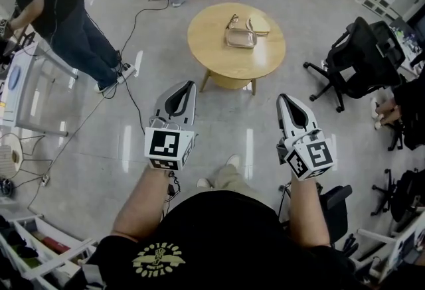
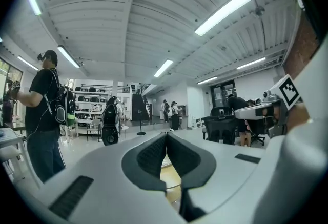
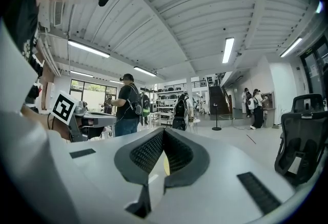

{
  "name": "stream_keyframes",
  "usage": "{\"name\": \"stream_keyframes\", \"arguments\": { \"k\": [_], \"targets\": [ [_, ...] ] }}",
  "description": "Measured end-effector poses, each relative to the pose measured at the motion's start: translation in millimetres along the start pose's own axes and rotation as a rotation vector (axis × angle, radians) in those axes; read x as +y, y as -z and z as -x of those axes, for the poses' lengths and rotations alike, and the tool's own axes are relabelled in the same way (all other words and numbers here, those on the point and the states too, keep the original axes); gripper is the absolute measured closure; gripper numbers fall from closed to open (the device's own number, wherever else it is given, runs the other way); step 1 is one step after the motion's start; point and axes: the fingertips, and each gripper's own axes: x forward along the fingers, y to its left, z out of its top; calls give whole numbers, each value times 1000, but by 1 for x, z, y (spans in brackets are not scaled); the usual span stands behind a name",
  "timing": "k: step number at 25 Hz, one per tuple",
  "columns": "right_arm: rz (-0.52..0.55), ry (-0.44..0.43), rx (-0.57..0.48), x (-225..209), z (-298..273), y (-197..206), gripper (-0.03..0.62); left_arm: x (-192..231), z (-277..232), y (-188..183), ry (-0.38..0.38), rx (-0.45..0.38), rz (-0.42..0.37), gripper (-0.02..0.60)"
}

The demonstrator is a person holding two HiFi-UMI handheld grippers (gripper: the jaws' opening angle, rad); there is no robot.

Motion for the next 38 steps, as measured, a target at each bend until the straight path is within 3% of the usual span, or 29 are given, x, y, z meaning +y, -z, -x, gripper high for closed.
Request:
{"name": "stream_keyframes", "arguments": {
  "k": [19, 38],
  "targets": [
    [-49, -18, 9, -94, -66, 1, 580, 2, -111, -4, -15, 21, 9, 565],
    [-47, -82, -14, -173, -98, -15, 579, -11, -181, -25, -80, -1, 3, 565]
  ]
}}
